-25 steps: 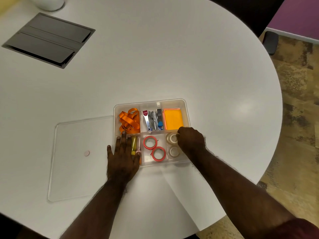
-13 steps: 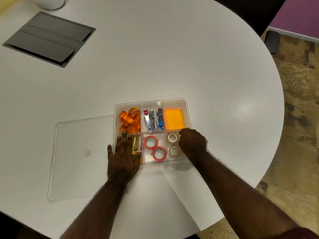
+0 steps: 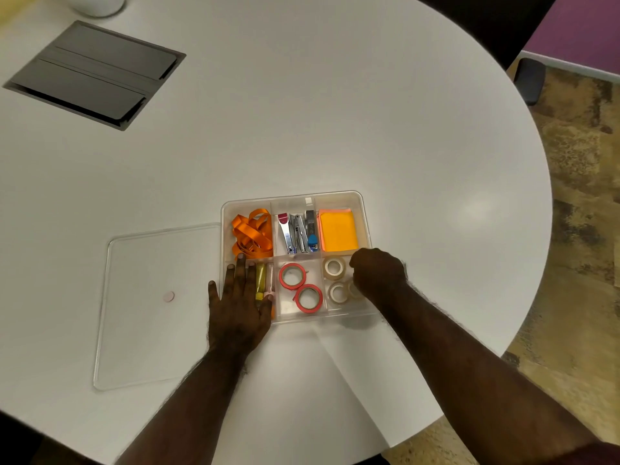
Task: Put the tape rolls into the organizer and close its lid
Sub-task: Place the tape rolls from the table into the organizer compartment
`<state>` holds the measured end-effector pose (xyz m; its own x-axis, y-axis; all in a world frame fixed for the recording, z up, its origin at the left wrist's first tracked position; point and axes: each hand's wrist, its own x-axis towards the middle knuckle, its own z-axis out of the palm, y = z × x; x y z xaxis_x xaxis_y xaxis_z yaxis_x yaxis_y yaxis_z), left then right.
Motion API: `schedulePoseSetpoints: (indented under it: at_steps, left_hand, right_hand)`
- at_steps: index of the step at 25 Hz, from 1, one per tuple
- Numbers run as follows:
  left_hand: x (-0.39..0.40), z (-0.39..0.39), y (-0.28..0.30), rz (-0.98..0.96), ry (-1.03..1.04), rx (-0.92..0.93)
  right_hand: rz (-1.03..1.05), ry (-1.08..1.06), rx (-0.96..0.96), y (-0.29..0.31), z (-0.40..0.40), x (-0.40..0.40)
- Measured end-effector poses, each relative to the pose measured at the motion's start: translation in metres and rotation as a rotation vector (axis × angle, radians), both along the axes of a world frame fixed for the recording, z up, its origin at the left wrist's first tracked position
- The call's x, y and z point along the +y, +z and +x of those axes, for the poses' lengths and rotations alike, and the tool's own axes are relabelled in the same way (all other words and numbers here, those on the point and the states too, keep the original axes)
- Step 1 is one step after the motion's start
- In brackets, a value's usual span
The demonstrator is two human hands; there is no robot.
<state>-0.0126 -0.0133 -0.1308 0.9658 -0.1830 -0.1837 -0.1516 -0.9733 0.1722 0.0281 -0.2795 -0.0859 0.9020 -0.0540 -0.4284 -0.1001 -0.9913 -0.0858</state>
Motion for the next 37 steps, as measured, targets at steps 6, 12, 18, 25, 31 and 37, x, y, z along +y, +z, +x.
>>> schedulePoseSetpoints:
  at_steps: [6,12,18,25,31,37]
  left_hand:
    - [0.000,0.001,0.001,0.006,0.001,0.001]
    - [0.001,0.000,0.000,-0.006,0.011,0.016]
    - [0.002,0.000,0.000,-0.003,0.001,0.010]
    - [-0.001,0.003,0.000,0.002,0.012,0.017]
    - [0.000,0.003,0.000,-0.005,0.009,0.014]
    - [0.001,0.001,0.001,-0.015,0.017,0.013]
  right_hand:
    - [-0.151,0.230,0.033,-0.004,-0.015,0.010]
    - [-0.134,0.257,0.052,-0.005,-0.020,0.014]
    - [-0.042,0.116,-0.037,-0.003,-0.016,0.007]
    - [0.003,0.095,-0.058,-0.014,-0.021,0.016]
    - [0.117,-0.021,0.069,-0.011,-0.010,0.004]
    - [0.210,-0.032,0.243,-0.018,-0.014,0.008]
